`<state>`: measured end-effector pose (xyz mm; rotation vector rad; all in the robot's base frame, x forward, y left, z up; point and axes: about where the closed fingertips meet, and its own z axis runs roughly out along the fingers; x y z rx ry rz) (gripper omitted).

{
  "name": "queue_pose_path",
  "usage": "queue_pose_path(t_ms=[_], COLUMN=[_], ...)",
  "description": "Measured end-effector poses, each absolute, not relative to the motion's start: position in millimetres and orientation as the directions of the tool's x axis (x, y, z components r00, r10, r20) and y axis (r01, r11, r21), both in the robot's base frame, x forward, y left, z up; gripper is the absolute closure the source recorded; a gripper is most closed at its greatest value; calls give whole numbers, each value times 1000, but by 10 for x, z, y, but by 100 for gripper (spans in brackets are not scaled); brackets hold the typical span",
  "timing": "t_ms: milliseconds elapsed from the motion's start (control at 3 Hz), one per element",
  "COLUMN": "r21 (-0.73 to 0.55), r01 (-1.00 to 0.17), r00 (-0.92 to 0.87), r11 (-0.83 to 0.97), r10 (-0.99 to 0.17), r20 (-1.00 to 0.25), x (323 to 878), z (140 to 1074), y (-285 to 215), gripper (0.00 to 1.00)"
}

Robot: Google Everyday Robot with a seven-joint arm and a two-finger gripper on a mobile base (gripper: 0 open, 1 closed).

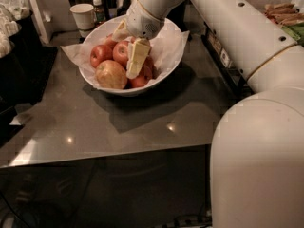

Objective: Pick apple from white bowl

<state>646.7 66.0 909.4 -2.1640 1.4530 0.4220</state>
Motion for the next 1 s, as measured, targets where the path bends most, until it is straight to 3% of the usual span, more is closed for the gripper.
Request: queue_pose_path(t_ms=[333,1000], r21=[-223,-217], r01=[-921,-931], r00=[389,364], r11=[-318,-292], r10=[-768,-775], r20=[-510,-517], x=[6487,6487], z=[9077,9073], y=[698,613], gripper=[37,83])
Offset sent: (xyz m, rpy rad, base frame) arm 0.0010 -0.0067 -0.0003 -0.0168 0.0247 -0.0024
